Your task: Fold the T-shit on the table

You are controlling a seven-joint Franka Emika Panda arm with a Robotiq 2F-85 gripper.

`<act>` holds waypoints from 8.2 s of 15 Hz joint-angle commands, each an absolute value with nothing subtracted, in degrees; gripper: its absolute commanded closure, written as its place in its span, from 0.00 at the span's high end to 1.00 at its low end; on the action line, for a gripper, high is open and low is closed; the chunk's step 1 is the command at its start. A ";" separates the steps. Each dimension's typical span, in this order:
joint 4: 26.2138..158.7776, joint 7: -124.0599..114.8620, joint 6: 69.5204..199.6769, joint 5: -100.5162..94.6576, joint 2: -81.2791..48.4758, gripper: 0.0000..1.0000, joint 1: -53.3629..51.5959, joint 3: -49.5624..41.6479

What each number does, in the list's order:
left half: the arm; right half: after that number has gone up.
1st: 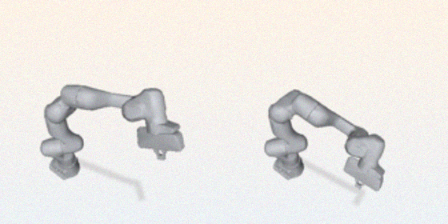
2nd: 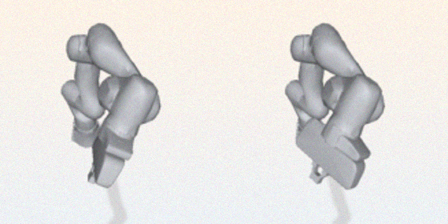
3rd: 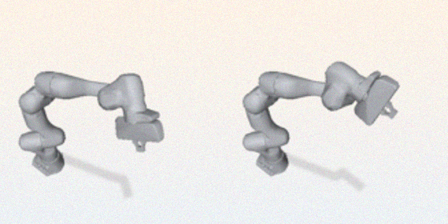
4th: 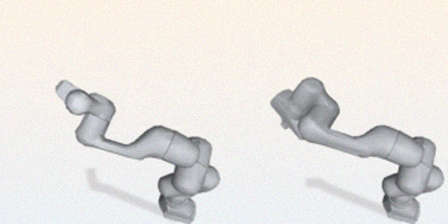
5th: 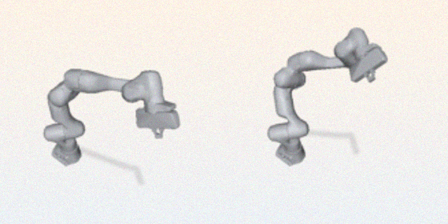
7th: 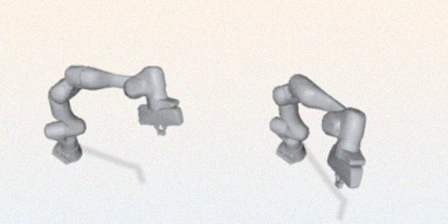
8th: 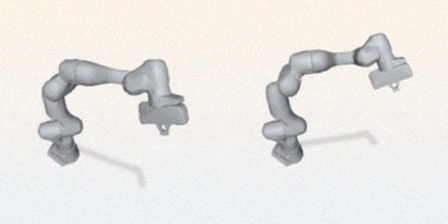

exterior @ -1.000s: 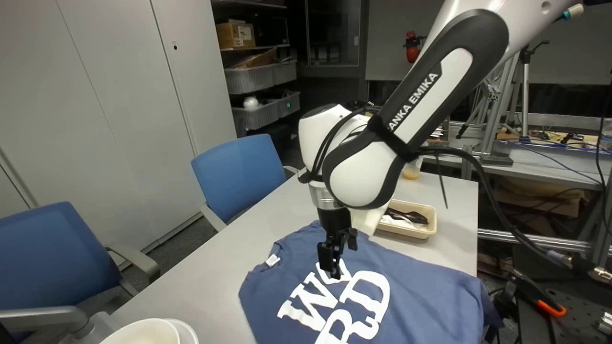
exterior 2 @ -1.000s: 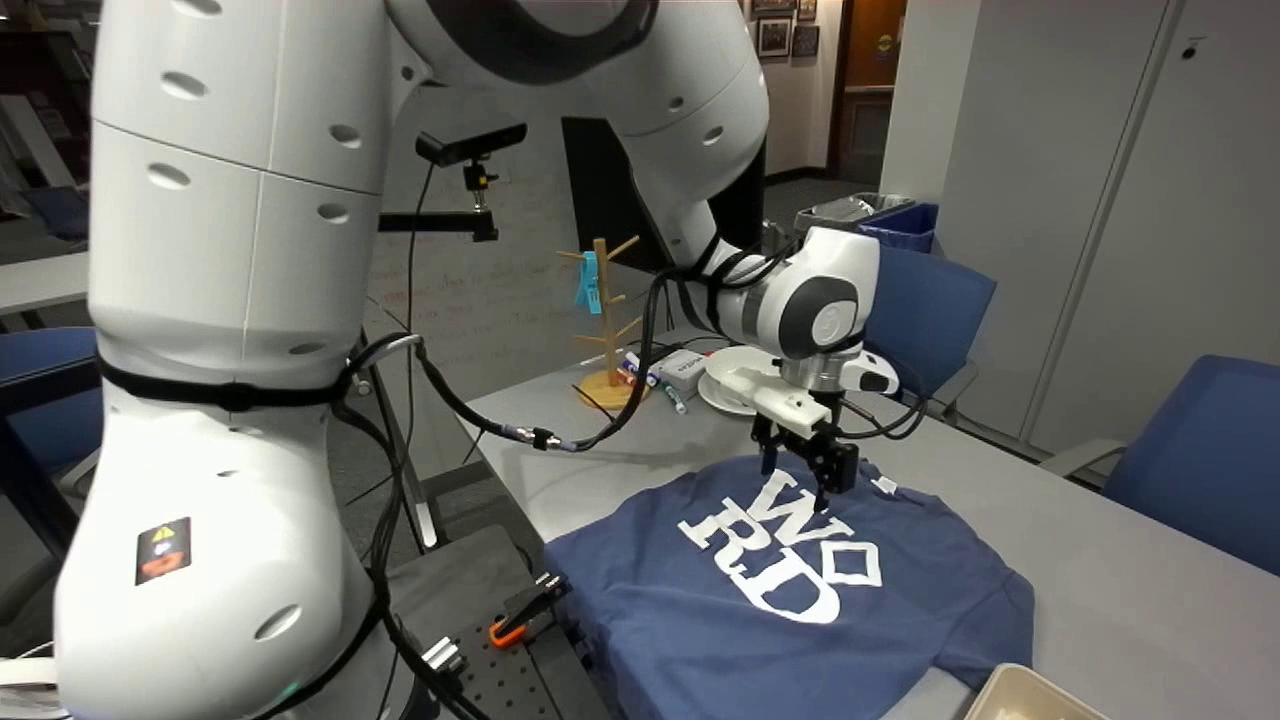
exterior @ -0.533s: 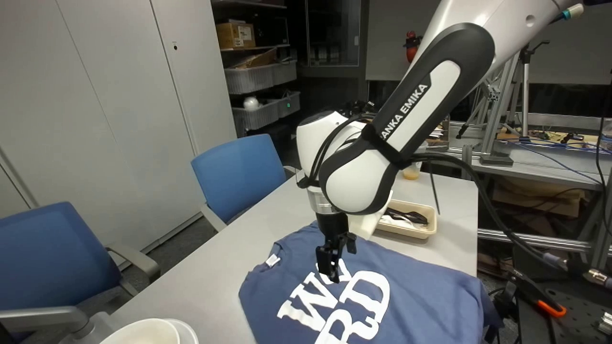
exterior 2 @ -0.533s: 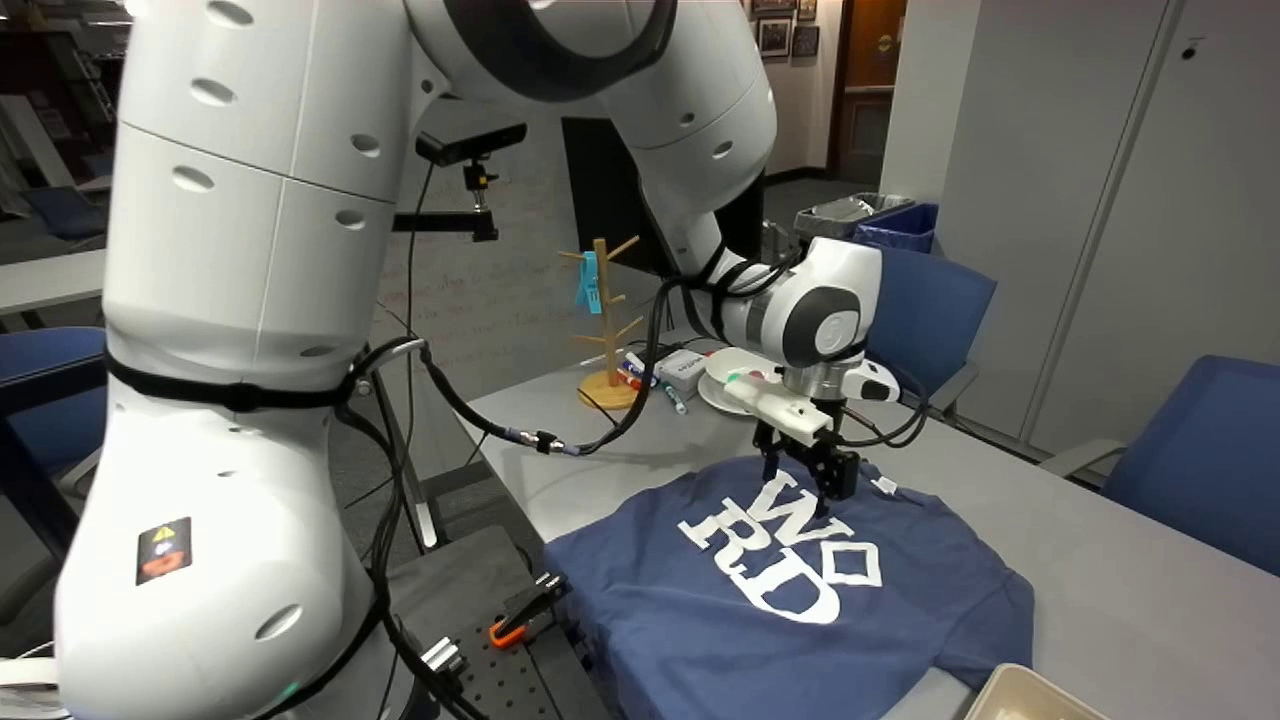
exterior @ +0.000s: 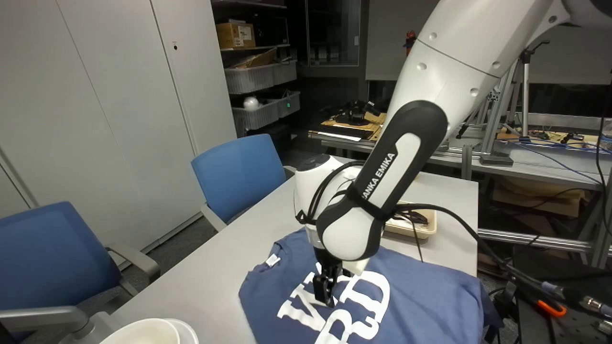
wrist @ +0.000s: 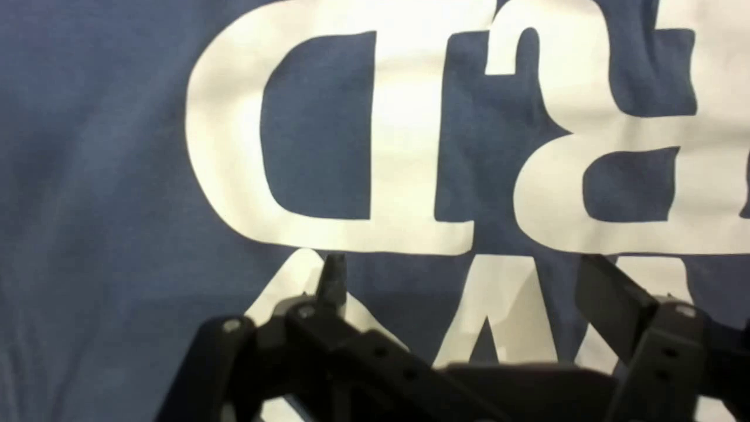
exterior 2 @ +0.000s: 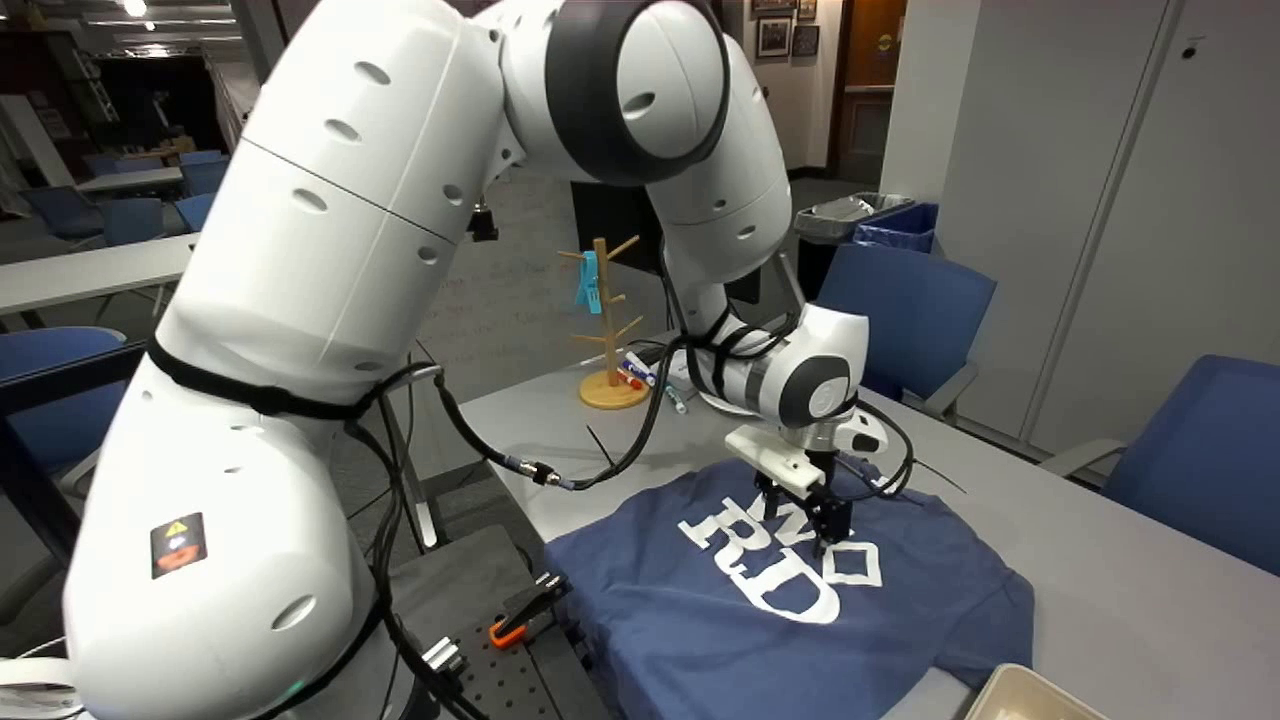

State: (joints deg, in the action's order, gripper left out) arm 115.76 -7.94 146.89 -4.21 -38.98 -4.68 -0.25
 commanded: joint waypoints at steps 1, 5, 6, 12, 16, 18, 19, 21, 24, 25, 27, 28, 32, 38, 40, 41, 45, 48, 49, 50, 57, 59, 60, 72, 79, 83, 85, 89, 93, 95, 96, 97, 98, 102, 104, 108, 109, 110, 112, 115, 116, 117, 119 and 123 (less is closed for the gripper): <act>110.94 -9.76 148.76 -4.48 -44.20 1.00 -6.62 -2.09; 105.98 -10.07 147.88 -3.55 -47.87 1.00 -6.23 -2.57; 104.69 -9.91 147.51 -3.37 -48.55 1.00 -6.00 -2.53; 94.23 -9.50 143.40 -2.76 -53.29 1.00 -5.05 -2.73; 84.84 -8.01 137.07 -1.58 -57.28 1.00 -3.28 -1.49; 80.45 -7.71 133.52 -0.52 -59.08 1.00 -2.43 -0.85; 79.46 -7.59 132.28 -0.22 -59.19 1.00 -2.15 -0.62; 79.47 -7.66 131.09 0.04 -58.52 1.00 -1.98 -0.71; 80.76 -5.46 131.08 -0.55 -57.06 1.00 -1.41 -0.36; 82.02 -4.52 131.20 -0.19 -56.07 1.00 -0.94 0.16; 84.97 -3.82 131.74 0.06 -54.20 1.00 -0.53 0.58; 86.65 -3.87 132.33 0.05 -53.27 1.00 -0.43 0.58; 91.04 -4.13 132.10 0.59 -51.50 1.00 0.59 0.60; 87.89 -3.78 130.28 1.93 -55.68 1.00 2.39 0.83; 85.22 -3.72 129.26 2.36 -56.96 1.00 2.32 0.98; 83.66 -3.89 128.55 2.35 -57.49 1.00 2.07 0.91; 75.75 -5.19 125.91 1.29 -60.40 1.00 0.41 0.37; 69.31 -5.44 123.50 1.13 -63.71 1.00 -0.20 0.23; 67.30 -5.49 122.34 1.18 -64.90 1.00 -0.27 0.21; 65.34 -5.47 121.00 1.29 -66.18 1.00 -0.23 0.27; 53.83 -6.62 113.50 1.07 -73.41 1.00 -0.61 -0.15; 50.79 -8.04 113.00 0.84 -74.86 1.00 -1.08 -0.59; 49.26 -8.78 112.90 0.67 -75.60 1.00 -1.34 -0.83; 41.99 -13.95 114.10 -2.65 -78.37 1.00 -3.69 -4.83; 59.67 -11.45 114.88 -2.34 -65.80 1.00 -4.28 -2.65; 69.16 -11.23 117.25 -2.28 -59.97 1.00 -5.56 -1.01; 74.21 -11.62 118.61 -2.45 -57.33 1.00 -6.43 -0.27; 84.62 -11.94 123.72 -2.48 -53.10 1.00 -8.81 0.55; 95.67 -11.61 128.19 -3.71 -48.82 1.00 -11.68 1.23; 101.39 -11.45 130.41 -4.38 -46.08 1.00 -13.05 1.57; 104.16 -11.08 131.47 -4.55 -44.66 1.00 -13.52 1.87; 107.06 -11.14 132.94 -4.95 -43.09 1.00 -14.10 1.90; 109.94 -11.18 134.18 -5.56 -41.32 1.00 -14.56 1.99; 121.70 -8.23 138.32 -6.29 -33.47 1.00 -13.83 3.76; 127.68 -7.84 140.34 -6.89 -28.99 1.00 -14.09 3.70; 124.25 -9.14 138.50 -6.52 -31.85 1.00 -14.26 3.62; 123.91 -9.14 138.50 -6.51 -32.11 1.00 -14.25 3.59; 123.45 -9.13 138.50 -6.50 -32.62 1.00 -14.27 3.58; 123.21 -9.12 138.50 -6.49 -33.06 1.00 -14.28 3.56; 123.01 -8.06 138.22 -6.85 -33.23 1.00 -14.11 3.68; 123.05 -7.01 138.66 -7.23 -33.29 1.00 -13.93 3.79; 123.11 -5.75 139.52 -7.82 -33.37 1.00 -13.77 3.85; 123.13 -2.55 140.54 -8.96 -33.51 1.00 -13.38 4.07; 123.30 5.62 144.20 -9.56 -33.92 1.00 -11.49 5.68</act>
State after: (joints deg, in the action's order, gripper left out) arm 123.25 0.08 140.92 -8.44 -33.32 -14.05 3.54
